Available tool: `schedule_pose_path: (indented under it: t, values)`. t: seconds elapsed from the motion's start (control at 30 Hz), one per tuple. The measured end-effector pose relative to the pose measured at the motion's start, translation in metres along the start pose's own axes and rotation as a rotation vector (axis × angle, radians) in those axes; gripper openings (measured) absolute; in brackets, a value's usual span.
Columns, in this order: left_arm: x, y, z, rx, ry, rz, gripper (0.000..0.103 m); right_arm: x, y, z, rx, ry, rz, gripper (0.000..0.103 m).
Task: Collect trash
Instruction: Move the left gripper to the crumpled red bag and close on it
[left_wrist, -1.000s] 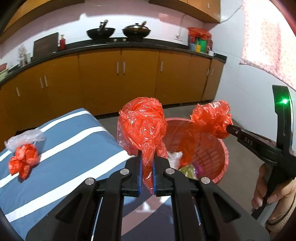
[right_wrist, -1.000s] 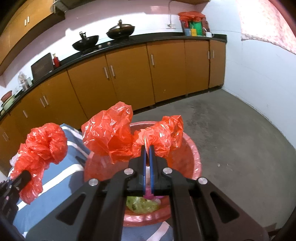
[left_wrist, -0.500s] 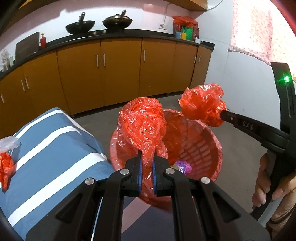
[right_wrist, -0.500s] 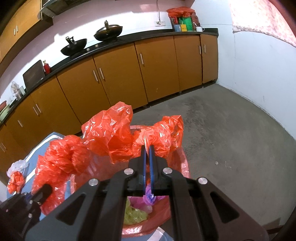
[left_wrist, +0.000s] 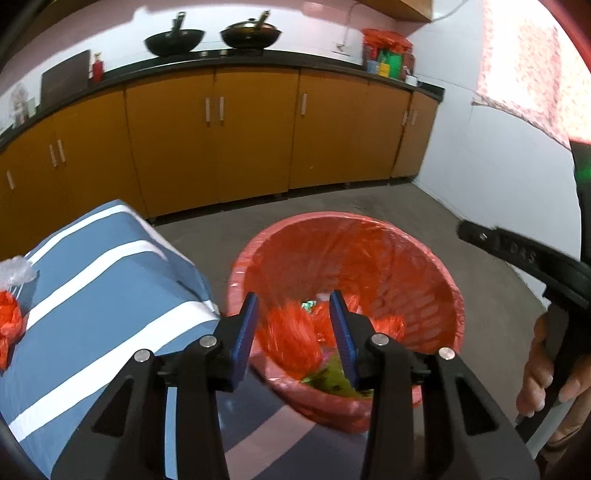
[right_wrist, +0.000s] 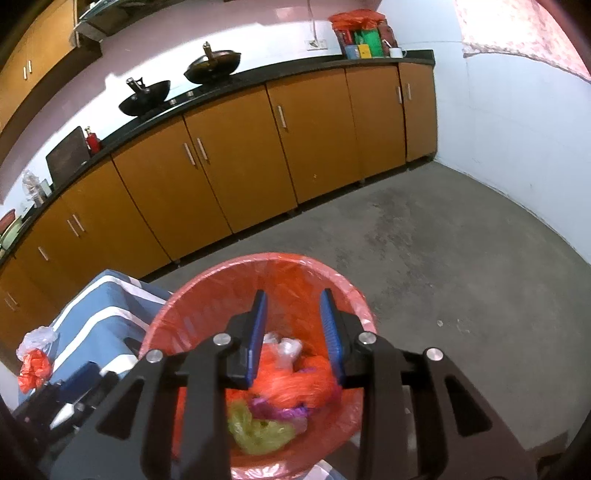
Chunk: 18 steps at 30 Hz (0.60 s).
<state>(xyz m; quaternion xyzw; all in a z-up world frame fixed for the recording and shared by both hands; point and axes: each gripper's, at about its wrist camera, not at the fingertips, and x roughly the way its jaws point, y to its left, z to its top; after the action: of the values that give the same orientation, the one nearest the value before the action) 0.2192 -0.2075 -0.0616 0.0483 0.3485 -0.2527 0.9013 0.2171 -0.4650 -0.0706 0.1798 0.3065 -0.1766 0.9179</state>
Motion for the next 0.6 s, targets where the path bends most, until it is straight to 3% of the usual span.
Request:
schedule_pose_path:
  t: [0.47, 0.6]
  values:
    - [-0.017, 0.034, -0.008, -0.076, -0.005, 0.062, 0.041, -0.005, 0.017, -0.006, -0.032, 0.009, 0.013, 0.031]
    - [-0.029, 0.049, -0.013, -0.092, -0.019, 0.094, 0.045, -0.006, 0.028, -0.007, -0.046, 0.013, 0.03, 0.034]
